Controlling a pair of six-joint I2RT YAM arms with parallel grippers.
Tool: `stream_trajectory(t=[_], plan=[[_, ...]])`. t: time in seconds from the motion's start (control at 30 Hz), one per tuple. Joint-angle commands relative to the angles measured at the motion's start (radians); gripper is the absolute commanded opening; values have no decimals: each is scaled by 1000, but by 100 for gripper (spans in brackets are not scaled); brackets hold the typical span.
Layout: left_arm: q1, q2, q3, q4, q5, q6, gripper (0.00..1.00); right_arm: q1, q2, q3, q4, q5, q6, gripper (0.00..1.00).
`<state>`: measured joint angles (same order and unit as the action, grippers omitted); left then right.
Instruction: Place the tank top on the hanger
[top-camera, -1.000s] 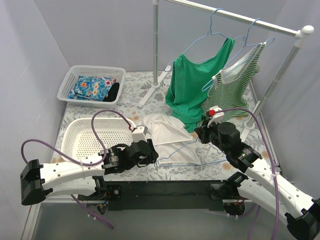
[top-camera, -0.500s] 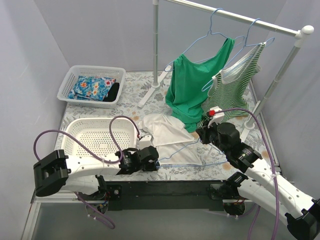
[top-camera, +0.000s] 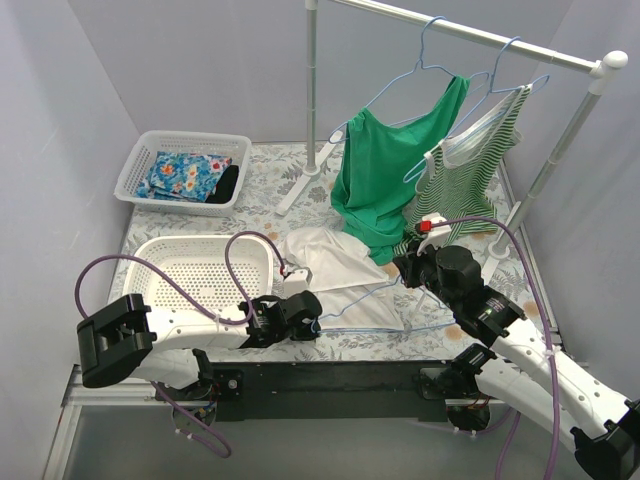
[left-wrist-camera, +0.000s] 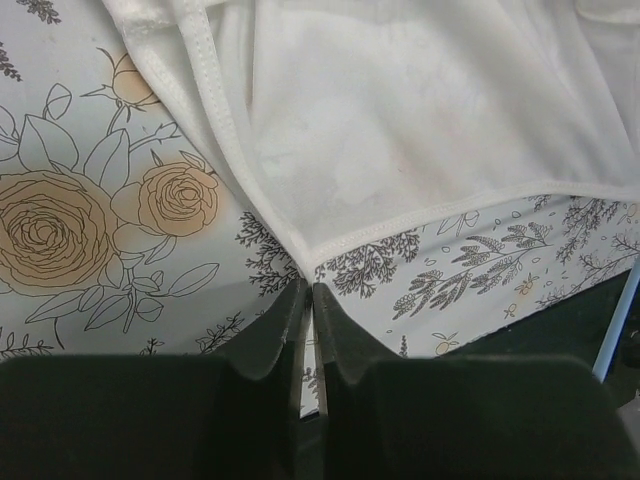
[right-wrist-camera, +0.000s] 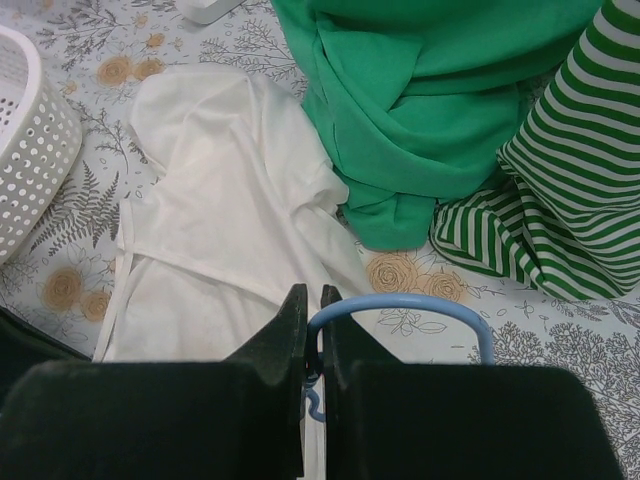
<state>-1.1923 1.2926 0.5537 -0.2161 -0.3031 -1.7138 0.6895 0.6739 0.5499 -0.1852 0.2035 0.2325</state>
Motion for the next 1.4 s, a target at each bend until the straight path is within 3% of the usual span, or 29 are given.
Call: stream_trajectory(t=[0.0, 0.2, 0.6, 0.83, 1.13, 1.37], plan=[[17, -16, 0, 26, -13, 29, 2, 5, -16, 16, -10, 11, 30, 1], [39, -76, -21, 12, -5, 42, 0, 7, -19, 22, -22, 42, 33, 1], [76, -445, -92, -78, -16, -53, 0, 7, 33, 59, -20, 146, 41, 1], [79, -576, -66, -117, -42, -70, 0, 10, 76, 94, 0, 197, 39, 1], [79, -532, 107, -101, -68, 40, 0, 15, 148, 205, 12, 269, -5, 1], [80, -388, 271, -66, -96, 147, 0, 54, 217, 329, 33, 300, -44, 1]])
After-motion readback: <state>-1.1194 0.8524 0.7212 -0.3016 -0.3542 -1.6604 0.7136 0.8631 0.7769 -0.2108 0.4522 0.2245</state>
